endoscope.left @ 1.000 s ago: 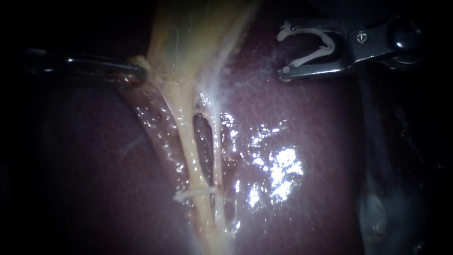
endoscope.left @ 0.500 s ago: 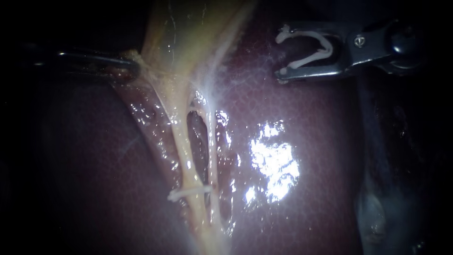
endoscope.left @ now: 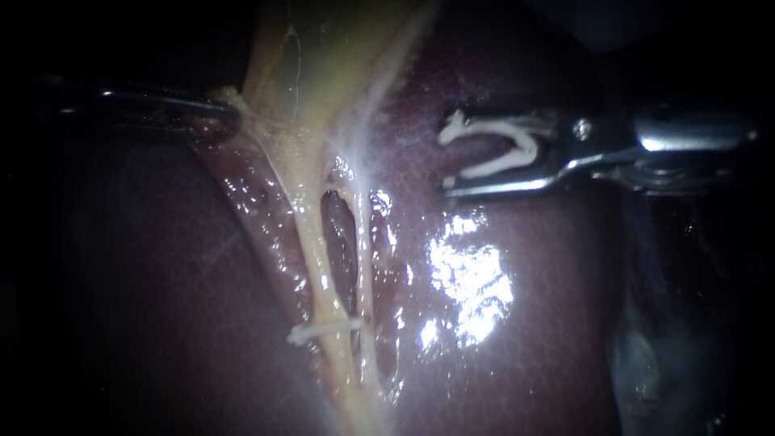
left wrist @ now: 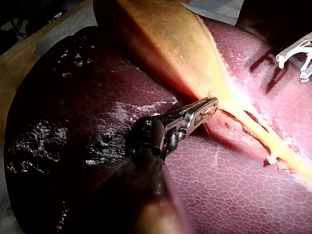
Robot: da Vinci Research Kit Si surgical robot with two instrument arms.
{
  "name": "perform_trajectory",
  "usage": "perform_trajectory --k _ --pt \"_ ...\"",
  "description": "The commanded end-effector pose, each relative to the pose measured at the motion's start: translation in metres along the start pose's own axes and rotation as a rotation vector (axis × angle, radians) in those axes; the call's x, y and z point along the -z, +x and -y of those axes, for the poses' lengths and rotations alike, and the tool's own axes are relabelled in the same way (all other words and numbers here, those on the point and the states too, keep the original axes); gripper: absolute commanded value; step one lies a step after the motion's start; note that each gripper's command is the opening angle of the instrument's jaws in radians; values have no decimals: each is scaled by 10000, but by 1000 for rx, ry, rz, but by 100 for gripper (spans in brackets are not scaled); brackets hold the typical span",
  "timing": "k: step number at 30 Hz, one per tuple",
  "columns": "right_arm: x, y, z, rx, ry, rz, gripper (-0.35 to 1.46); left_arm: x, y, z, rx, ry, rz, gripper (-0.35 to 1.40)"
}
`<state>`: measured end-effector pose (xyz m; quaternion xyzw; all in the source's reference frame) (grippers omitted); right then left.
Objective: Clipping second clip left tube
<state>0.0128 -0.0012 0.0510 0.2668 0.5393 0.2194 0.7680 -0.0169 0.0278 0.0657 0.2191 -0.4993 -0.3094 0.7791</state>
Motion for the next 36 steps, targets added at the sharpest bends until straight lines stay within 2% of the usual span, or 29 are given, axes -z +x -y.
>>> perform_trajectory --k 1,14,20,28,36 --pt "-6 -5 3 -17 11 2 49 0 0 0 0 0 0 -35" --pt "-72 -59 30 -189 100 25 49 0 -1 0 0 0 0 -35" --pt "-91 -77 36 -249 128 40 49 0 -1 0 0 0 0 -35" --pt "-108 -97 37 -293 152 56 49 0 -1 0 0 0 0 -35" --pt "-123 -123 25 -321 154 66 49 0 0 0 0 0 0 -35"
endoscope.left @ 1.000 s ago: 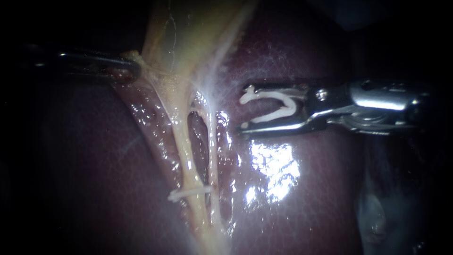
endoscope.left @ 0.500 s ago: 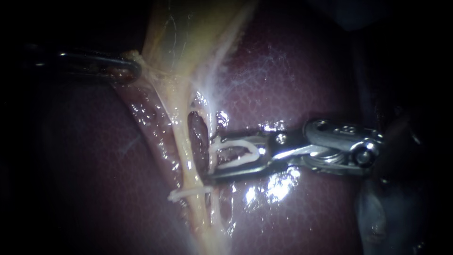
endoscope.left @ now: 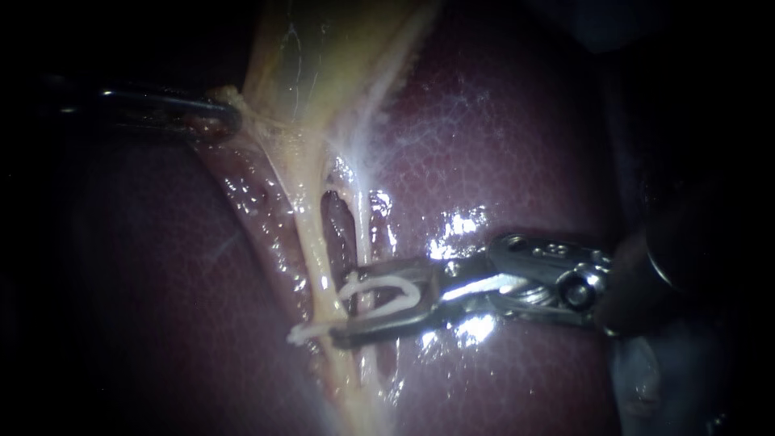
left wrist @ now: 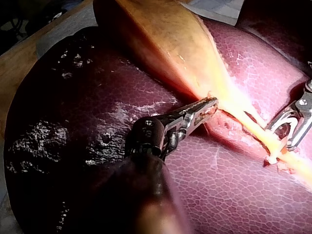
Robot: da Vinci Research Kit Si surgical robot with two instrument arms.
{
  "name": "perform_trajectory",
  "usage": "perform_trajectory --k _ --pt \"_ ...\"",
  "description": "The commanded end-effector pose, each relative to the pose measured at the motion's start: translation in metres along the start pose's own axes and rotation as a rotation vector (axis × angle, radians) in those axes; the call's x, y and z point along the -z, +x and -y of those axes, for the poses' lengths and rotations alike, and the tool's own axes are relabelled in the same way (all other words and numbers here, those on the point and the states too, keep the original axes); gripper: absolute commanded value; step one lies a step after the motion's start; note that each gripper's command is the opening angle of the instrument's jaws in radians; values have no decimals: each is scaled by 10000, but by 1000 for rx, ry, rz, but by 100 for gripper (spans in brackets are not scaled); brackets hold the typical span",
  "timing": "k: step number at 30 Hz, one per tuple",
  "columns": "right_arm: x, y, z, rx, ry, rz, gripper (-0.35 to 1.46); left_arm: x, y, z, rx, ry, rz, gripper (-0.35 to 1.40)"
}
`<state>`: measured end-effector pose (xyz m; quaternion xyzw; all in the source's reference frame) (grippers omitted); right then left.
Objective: Clipping second clip left tube
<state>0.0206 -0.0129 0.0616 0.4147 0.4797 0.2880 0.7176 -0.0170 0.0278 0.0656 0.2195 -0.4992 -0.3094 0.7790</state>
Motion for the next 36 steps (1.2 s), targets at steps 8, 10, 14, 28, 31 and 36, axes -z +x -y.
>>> perform_trajectory --k 8,10,14,28,31,36 --pt "-12 -10 -16 -27 17 8 49 0 1 0 -1 -1 0 -35" --pt "-15 -7 -17 -50 42 -8 49 -1 1 0 -1 -1 0 -35" --pt "-25 -1 -17 -96 111 -55 49 -1 1 0 -1 -2 0 -35" --pt "-35 24 -2 -195 333 -159 48 -2 2 0 -1 -2 0 -35" --pt "-32 33 8 -199 367 -179 48 -3 2 0 -2 -3 0 -35" --pt "-28 46 24 -211 389 -193 46 -3 2 0 -2 -3 0 -35"
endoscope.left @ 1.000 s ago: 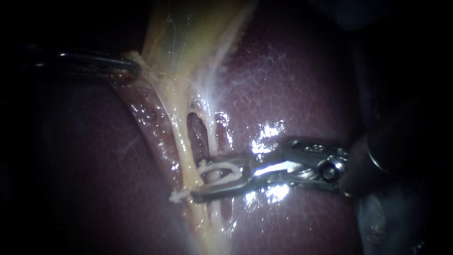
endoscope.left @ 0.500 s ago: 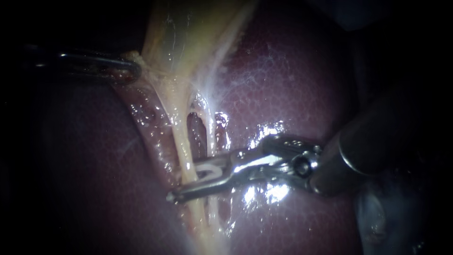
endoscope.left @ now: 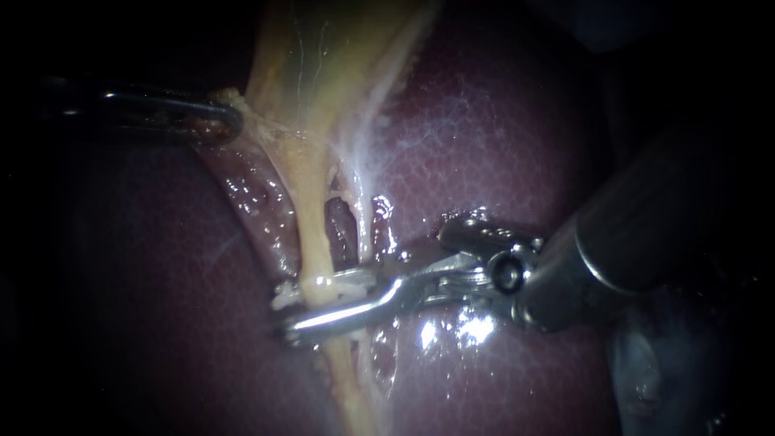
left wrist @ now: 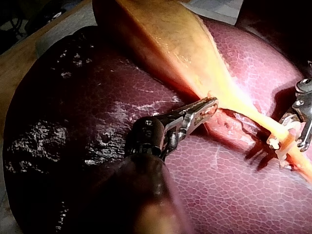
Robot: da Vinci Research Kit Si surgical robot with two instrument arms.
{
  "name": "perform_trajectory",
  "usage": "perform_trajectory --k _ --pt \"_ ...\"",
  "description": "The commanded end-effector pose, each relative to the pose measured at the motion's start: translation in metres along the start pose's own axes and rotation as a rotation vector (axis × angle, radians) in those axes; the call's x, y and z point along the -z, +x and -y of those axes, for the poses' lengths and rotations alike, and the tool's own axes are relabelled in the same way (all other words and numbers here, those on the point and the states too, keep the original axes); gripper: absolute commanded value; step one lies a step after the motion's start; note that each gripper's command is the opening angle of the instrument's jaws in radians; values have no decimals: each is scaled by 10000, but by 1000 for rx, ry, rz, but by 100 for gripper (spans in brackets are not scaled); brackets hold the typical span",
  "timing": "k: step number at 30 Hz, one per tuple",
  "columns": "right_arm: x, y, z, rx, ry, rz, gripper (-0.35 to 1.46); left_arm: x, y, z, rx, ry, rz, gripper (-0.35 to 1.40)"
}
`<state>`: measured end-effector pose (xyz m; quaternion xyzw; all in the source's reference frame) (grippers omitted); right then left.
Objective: Clipping second clip left tube
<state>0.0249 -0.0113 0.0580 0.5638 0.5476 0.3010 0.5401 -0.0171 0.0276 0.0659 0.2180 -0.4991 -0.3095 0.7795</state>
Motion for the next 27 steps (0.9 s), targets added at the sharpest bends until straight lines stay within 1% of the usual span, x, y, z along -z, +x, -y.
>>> perform_trajectory --k 1,5,7,8,9,12,16,19,22,27 --pt "-1 1 2 -2 -3 0 45 0 0 0 0 0 0 -35" --pt "0 1 2 -2 -2 1 39 0 0 0 0 0 0 -35" --pt "2 1 2 -2 -4 1 30 0 0 0 0 0 0 -35" --pt "3 2 2 -3 -5 1 22 0 0 0 0 0 0 -35" --pt "5 3 3 -9 -8 1 10 0 0 0 0 0 0 -35" --pt "8 5 3 -23 -23 -12 -13 0 0 0 0 0 0 -35" --pt "8 6 2 -41 -28 -13 -34 0 0 0 0 0 0 -35" --pt "7 6 2 -41 -30 -15 -35 0 0 0 0 0 0 -35" --pt "8 5 2 -40 -41 -29 -35 0 0 0 0 0 0 -35" --pt "8 5 2 -40 -41 -29 -35 -1 0 0 0 0 0 -35"
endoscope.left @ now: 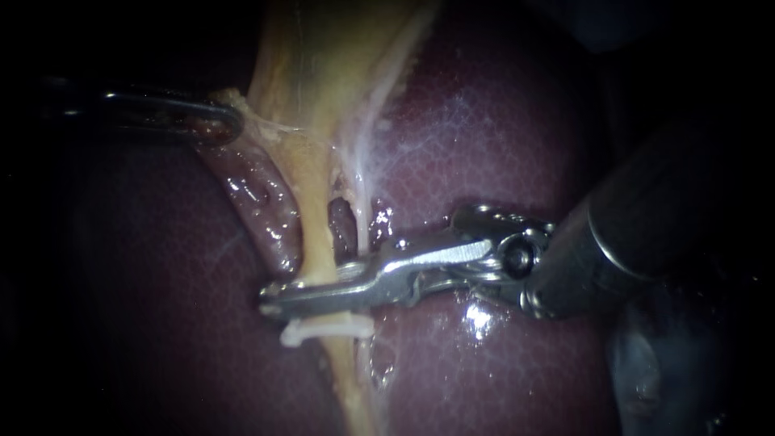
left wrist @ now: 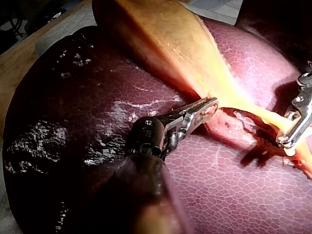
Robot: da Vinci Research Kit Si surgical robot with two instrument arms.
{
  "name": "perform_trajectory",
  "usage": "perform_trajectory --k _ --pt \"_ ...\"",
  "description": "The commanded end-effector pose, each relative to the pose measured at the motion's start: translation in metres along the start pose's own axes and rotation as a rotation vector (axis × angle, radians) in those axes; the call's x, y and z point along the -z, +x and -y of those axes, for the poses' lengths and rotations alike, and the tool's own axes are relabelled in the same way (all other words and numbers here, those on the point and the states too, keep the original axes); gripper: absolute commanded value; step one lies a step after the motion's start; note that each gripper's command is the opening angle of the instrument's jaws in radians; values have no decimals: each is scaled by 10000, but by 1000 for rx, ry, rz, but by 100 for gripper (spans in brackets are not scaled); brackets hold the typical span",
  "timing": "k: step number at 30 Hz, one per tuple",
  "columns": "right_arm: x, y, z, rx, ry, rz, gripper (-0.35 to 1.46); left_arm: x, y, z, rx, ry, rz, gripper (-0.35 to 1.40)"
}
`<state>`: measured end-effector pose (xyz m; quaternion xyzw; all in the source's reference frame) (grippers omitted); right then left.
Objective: Clipping second clip left tube
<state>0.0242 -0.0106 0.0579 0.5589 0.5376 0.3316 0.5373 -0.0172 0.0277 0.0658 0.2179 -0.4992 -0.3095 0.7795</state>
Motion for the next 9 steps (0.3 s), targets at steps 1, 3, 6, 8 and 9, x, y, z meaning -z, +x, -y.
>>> perform_trajectory --k 1,3,6,8,9 --pt "0 -1 -1 1 1 1 -35 0 0 0 0 0 0 -35" --pt "0 -1 -1 1 1 1 -35 0 0 0 0 0 0 -35" --pt "0 -1 -2 1 -1 -2 -35 0 0 0 0 0 0 -35" --pt "0 -1 -3 1 -2 -2 -35 0 0 0 0 0 0 -35" --pt "0 -1 -3 2 -2 -2 -35 0 0 0 0 0 0 -35"
